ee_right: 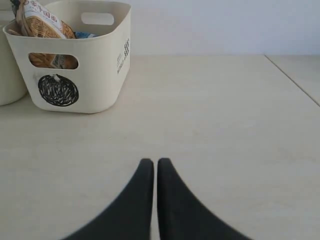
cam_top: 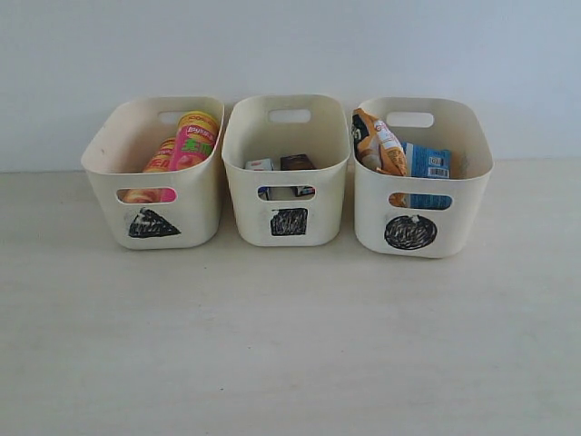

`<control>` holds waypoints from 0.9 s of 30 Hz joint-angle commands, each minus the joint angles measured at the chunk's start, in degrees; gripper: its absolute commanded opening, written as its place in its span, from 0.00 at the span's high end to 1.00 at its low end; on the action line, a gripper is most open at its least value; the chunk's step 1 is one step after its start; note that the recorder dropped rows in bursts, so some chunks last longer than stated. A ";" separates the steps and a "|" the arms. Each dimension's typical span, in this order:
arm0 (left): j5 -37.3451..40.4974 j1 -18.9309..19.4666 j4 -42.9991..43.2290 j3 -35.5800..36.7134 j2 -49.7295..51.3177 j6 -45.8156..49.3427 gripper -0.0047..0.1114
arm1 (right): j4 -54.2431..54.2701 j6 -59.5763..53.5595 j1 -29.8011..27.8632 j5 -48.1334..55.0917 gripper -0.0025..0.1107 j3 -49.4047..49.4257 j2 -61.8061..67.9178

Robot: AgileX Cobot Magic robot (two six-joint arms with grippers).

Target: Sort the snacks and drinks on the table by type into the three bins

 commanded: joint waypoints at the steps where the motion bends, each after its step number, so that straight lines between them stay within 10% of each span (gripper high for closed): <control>1: 2.36 0.42 0.19 0.22 -0.23 -0.73 0.93 | -0.04 0.00 -0.29 -0.44 0.98 0.20 -0.27; 27: 2.87 0.42 0.19 0.22 -0.23 -0.49 0.93 | -0.04 0.00 -0.29 -0.22 0.98 0.20 -0.27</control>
